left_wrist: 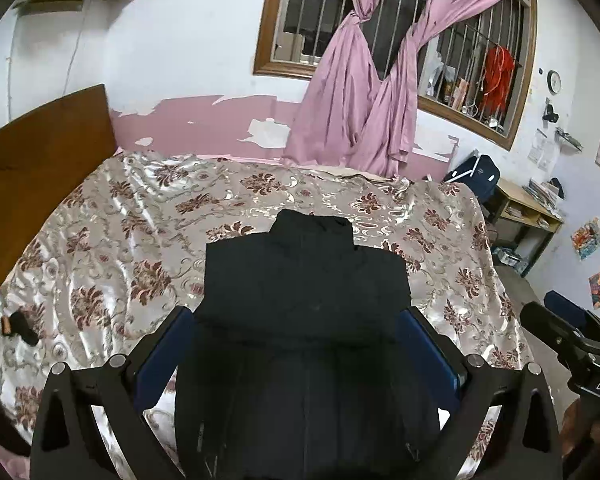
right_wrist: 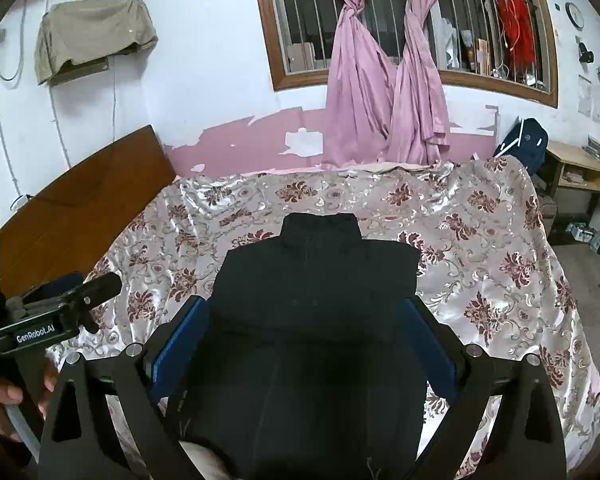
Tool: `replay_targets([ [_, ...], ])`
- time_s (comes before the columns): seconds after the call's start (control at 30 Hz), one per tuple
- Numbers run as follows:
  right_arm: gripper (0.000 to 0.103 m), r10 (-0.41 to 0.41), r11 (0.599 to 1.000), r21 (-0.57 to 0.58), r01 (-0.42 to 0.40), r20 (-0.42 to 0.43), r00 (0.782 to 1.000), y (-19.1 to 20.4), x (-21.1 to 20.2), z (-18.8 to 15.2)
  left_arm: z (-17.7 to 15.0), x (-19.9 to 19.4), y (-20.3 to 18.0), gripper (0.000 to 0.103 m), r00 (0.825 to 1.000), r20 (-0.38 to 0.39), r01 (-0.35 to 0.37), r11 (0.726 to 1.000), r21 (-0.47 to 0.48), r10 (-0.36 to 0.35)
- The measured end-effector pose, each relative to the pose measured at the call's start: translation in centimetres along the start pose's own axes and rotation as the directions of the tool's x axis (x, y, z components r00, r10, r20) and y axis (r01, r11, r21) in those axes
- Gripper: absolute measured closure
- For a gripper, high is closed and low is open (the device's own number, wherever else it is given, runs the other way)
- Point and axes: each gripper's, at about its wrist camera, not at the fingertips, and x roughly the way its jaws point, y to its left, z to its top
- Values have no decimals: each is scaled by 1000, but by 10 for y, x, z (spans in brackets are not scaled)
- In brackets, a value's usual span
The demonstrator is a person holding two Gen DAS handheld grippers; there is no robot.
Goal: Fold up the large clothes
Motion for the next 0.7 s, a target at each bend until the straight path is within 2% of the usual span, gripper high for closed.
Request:
replay_targets([
  [0.23, 9, -13, 1000, 10, 13, -15, 1000, 0, 44, 21, 25, 39, 10, 0, 999, 21, 30, 1000, 3, -30],
  [0.37, 9, -29, 1000, 4, 29, -33, 999, 0, 73, 34, 39, 69, 16, 0, 1000, 16, 18, 1000, 11, -18],
  [0.53, 9, -28, 999, 40, 29, -47, 999, -4, 109, 49, 52, 108, 31, 0, 1000, -14, -4, 999, -44, 3],
  [0.7, 9, -10, 999, 46, 13, -66, 998, -14, 156, 63, 68, 165, 42, 0, 999, -36, -5, 996, -93, 2],
])
